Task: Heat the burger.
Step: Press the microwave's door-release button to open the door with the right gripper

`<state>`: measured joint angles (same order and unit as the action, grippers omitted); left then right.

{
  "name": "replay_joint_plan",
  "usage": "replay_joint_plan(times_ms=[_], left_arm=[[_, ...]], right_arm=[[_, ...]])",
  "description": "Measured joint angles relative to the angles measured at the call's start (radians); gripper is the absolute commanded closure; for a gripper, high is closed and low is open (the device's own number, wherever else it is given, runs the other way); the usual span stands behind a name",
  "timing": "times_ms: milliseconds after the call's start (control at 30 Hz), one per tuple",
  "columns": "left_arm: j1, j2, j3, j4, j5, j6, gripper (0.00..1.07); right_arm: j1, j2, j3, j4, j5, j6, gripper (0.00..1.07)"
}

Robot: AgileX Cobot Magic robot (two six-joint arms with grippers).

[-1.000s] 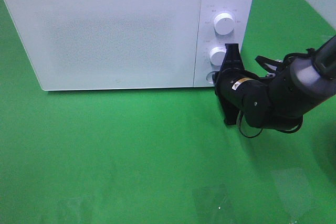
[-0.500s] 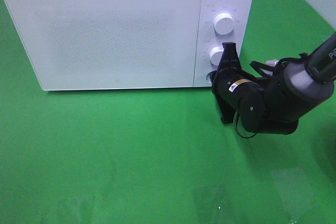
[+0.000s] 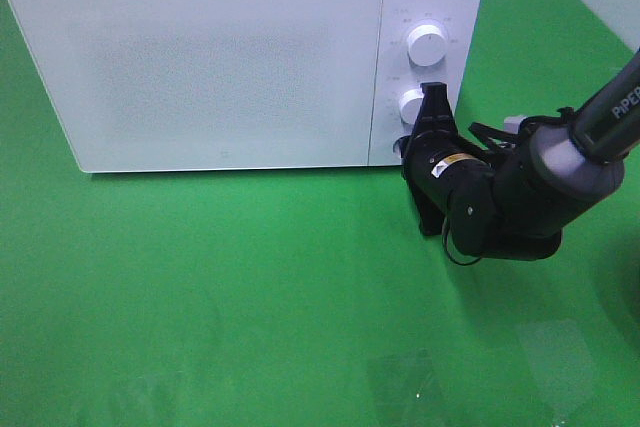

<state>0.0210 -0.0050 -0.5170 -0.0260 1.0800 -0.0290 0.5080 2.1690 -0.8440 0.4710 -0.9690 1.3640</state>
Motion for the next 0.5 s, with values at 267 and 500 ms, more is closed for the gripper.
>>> replay_joint_plan(times_ms=[267,500], left_arm=[[0.0,0.0,0.0,0.0,0.0,0.0,0.08],[0.0,0.0,0.0,0.0,0.0,0.0,0.08]], right_arm=[[0.014,0.03,-0.045,0.079,0.018,-0.011,1.07],[0.023,0.03,-0.06,0.129,0.038,-0.023,1.07]])
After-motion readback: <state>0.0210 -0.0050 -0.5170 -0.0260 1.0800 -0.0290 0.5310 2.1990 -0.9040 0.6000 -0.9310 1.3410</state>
